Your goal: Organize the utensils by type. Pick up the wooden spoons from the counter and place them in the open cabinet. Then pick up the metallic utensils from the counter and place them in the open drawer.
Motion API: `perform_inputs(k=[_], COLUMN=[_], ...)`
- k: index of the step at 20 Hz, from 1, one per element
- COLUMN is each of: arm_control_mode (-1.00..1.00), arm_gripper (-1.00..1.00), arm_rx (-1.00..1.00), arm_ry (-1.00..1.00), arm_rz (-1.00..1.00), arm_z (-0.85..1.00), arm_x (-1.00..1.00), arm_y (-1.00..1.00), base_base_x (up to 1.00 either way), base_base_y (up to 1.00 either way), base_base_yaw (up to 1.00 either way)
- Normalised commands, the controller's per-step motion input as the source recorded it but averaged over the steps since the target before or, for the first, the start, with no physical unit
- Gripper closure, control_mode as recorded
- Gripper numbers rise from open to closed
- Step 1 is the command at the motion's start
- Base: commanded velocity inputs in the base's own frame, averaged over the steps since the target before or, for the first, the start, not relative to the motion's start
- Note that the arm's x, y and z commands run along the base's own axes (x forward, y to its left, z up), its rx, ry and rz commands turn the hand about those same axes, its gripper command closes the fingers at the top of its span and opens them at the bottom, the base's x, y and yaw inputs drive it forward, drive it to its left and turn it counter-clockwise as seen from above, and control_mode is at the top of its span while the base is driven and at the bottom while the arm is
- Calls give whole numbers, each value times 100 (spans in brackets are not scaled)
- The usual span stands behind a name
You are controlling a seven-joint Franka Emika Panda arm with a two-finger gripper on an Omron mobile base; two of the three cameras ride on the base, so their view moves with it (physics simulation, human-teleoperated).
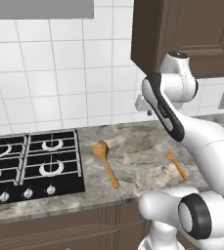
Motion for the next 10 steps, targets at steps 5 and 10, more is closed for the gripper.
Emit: perform_inputs(k=[5,10], arm_control_mode=[-100,-100], arm_gripper=[-100,-100], arm_rx=[0,0], arm_ry=[0,-3], arm_rz=[2,8], arm_z=[0,-2], arm_x=[-21,-12], arm_y=[5,41], base_base_x=[0,0], base_base_y=[0,0], base_base_yaw=[0,0])
